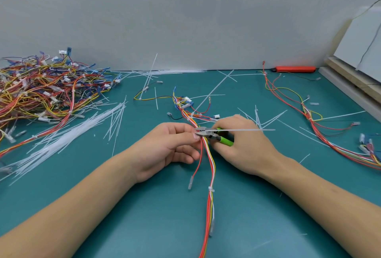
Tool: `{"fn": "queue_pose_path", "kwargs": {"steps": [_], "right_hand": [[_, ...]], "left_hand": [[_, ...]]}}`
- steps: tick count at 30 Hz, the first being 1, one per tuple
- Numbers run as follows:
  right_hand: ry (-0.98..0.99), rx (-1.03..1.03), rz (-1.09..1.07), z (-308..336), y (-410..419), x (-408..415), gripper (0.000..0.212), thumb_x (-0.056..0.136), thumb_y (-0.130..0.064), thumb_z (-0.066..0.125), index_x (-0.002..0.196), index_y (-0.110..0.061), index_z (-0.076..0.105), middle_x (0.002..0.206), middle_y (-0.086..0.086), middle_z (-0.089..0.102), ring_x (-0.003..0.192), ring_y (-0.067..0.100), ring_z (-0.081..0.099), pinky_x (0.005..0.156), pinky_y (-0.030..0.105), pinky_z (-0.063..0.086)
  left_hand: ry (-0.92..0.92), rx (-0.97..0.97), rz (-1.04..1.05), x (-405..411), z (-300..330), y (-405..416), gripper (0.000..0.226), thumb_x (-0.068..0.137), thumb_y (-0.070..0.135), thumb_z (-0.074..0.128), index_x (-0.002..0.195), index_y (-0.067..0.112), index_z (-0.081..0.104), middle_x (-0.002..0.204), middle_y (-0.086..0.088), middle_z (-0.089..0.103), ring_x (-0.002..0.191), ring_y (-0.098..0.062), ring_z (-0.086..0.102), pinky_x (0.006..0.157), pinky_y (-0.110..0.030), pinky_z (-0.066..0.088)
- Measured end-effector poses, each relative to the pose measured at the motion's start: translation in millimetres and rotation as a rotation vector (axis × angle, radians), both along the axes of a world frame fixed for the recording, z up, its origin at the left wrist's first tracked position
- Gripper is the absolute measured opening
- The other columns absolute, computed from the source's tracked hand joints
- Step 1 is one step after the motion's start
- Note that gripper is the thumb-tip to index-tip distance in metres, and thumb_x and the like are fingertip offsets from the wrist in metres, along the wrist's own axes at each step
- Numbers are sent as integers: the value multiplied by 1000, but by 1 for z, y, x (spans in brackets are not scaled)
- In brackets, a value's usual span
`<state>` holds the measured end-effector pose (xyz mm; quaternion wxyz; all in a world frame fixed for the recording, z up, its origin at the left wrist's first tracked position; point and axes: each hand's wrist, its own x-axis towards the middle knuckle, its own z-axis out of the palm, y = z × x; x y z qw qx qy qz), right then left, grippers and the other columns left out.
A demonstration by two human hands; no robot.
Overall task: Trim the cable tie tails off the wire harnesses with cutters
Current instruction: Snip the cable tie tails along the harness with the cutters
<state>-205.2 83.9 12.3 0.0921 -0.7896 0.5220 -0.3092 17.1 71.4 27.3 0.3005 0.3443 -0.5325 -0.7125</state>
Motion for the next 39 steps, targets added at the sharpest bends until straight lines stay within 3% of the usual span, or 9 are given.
{"fn": "queue_pose_path", "kwargs": {"steps": [7,12,17,22,28,39], "right_hand": [[10,19,15,5,2,1,10,83,-26,65,76,-19,63,70,-6,59,76,19,54,70,42,48],[17,71,-43,7,5,2,31,81,-38,54,65,-13,46,56,2,45,60,22,43,57,42,42],[35,104,-50,9,6,2,36,77,-45,46,67,-11,49,56,4,46,61,26,44,58,44,45],[14,81,-35,6,6,1,31,79,-42,50,63,-17,44,55,1,43,60,23,42,57,43,44],[16,12,-23,3,2,1,18,81,-33,59,75,-16,63,68,-4,60,74,23,54,68,43,48],[-8,-31,42,2,2,0,8,82,-24,66,77,-18,67,69,-7,59,74,17,53,69,36,45]], "left_hand": [[-2,-5,2,1,0,1,8,89,18,71,94,12,73,85,-9,71,67,-16,67,61,-23,57],[-1,-10,-8,1,1,1,8,91,20,71,93,13,74,86,-9,71,67,-17,67,61,-23,56],[0,-1,-6,1,2,2,9,89,21,71,93,13,74,86,-9,71,67,-16,67,61,-22,56],[-5,-1,-3,0,2,2,12,89,21,71,95,10,71,85,-8,71,66,-16,67,60,-22,55],[-3,0,-8,0,1,1,9,91,19,69,92,11,72,86,-9,71,67,-16,67,60,-22,56],[-1,7,-28,2,1,-1,11,88,19,71,92,9,71,84,-12,70,66,-17,67,60,-23,56]]}}
